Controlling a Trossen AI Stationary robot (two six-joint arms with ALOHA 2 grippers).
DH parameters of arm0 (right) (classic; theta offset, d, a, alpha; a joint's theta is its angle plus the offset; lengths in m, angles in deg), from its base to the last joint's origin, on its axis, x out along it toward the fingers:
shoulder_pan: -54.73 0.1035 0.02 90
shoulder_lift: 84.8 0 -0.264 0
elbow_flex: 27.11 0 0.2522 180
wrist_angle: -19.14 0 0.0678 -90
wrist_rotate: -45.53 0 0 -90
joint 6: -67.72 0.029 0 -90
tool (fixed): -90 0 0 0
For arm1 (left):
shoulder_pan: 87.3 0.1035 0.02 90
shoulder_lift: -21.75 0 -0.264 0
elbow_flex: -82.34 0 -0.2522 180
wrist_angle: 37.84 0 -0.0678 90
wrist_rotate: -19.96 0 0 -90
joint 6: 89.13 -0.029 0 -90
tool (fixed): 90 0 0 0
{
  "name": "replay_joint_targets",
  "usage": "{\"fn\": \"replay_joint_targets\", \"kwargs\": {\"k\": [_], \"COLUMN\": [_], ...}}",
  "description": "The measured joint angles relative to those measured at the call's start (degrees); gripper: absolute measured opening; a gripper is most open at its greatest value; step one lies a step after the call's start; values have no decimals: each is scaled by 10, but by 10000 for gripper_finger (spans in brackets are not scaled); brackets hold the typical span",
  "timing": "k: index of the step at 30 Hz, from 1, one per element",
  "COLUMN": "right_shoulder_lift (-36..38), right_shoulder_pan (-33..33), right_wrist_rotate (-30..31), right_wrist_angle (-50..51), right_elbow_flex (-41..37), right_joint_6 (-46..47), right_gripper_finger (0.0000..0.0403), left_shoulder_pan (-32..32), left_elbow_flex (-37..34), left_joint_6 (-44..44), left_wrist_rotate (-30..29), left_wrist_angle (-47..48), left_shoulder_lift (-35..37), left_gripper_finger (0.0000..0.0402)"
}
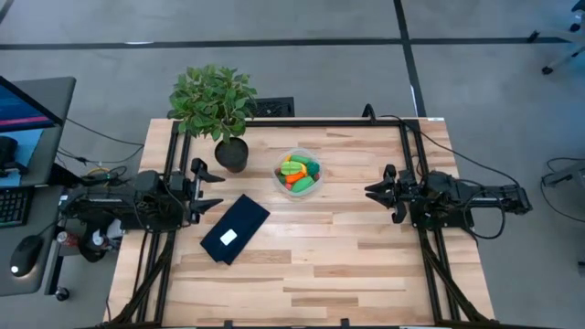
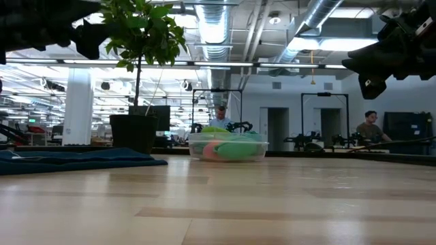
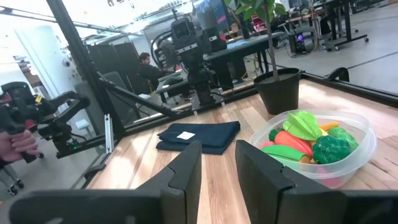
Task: Pick and placing Produce into tupperware
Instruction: Return to Home Position
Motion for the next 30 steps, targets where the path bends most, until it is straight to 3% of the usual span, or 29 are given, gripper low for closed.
{"fn": "replay_joint_targets", "kwargs": {"k": [6,30], "right_shoulder_lift": [0,0], "right_shoulder_pan": [0,0], "right_wrist_rotate": [0,0], "right_wrist_angle": [0,1], "right_elbow_flex": [0,0], "right_joint_6": [0,0], "right_gripper_finger": [93,93], "left_shoulder_pan": [0,0], "left_elbow_flex": [-1,-31], "left_joint_6": [6,-84], "left_wrist_rotate": [4,37], "left_wrist_angle": [51,4], "left_shoulder_lift": [0,37], "left_gripper_finger": [279,279]}}
